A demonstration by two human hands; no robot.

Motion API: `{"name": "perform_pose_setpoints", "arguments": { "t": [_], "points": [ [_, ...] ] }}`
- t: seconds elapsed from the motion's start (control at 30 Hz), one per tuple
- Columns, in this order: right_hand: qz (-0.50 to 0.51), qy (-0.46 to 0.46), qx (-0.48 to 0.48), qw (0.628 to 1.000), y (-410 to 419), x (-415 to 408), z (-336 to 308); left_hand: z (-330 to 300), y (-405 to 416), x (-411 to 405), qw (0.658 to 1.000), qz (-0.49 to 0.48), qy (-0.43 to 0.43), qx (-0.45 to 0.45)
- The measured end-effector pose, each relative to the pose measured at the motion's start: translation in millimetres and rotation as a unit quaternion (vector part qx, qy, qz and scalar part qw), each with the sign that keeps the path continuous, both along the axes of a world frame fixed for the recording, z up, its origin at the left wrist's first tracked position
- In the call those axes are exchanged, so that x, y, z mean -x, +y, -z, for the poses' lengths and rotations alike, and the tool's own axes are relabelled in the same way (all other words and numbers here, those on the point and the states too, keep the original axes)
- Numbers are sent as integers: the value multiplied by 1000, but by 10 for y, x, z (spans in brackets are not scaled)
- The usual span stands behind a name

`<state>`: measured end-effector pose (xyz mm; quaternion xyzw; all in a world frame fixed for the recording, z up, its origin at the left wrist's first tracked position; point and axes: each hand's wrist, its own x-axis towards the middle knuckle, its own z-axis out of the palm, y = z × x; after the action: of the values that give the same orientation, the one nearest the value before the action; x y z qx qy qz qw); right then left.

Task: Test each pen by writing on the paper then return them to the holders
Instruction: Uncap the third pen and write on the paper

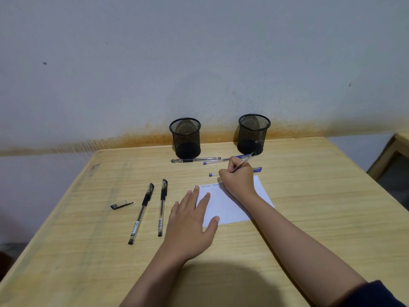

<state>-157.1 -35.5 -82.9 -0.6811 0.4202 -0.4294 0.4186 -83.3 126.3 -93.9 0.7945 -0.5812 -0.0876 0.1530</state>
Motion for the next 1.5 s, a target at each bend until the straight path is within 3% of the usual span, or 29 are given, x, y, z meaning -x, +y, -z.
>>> {"name": "perform_pose_setpoints", "arguments": {
  "t": [0.57, 0.87, 1.5],
  "points": [
    [33, -26, 4, 999, -27, 72, -20, -27, 16, -10, 1000, 3, 9, -3],
    [-15, -39, -47, 998, -9, 86, -59, -20, 5, -18, 1000, 4, 11, -1],
    [10, -10, -30, 999, -22, 73, -2, 24, -2, -22, 1000, 3, 13, 11]
  ]
}}
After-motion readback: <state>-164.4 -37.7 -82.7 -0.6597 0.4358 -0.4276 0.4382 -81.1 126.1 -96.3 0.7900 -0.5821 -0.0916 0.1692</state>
